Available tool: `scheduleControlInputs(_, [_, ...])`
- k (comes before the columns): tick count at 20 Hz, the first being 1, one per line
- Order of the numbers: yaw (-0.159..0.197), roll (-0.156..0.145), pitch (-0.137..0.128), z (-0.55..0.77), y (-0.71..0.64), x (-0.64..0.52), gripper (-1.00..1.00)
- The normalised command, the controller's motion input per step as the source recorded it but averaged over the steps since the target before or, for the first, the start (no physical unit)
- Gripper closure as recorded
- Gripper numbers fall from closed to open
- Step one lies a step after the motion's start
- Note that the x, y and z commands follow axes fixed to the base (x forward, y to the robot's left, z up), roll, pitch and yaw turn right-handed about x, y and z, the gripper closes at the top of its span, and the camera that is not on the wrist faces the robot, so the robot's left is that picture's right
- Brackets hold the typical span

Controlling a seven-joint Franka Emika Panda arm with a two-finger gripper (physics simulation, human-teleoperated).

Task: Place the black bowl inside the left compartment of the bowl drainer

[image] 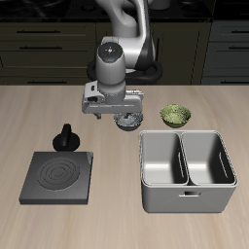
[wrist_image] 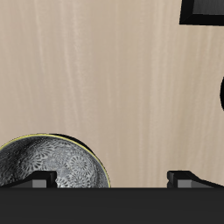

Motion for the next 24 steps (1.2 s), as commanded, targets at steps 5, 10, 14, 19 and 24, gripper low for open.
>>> scheduleControlInputs(5, [-0.006,-0.004,0.012,-0.26,-0.05,-0.27,-1.00])
scheduleControlInputs(10, [-0.016,0.012,0.012,-0.16,-0.01,-0.15,-1.00])
scheduleControlInputs(14, [-0.024,0.032,0.031,-0.21,0.07,-0.07,-1.00])
scheduleControlInputs(19, [-0.021,0.050,0.031,-0.28,0.11,-0.02,-1.00])
scheduleControlInputs(24, [-0.034,0.041,0.019,-0.16,0.10,-0.06,1.00])
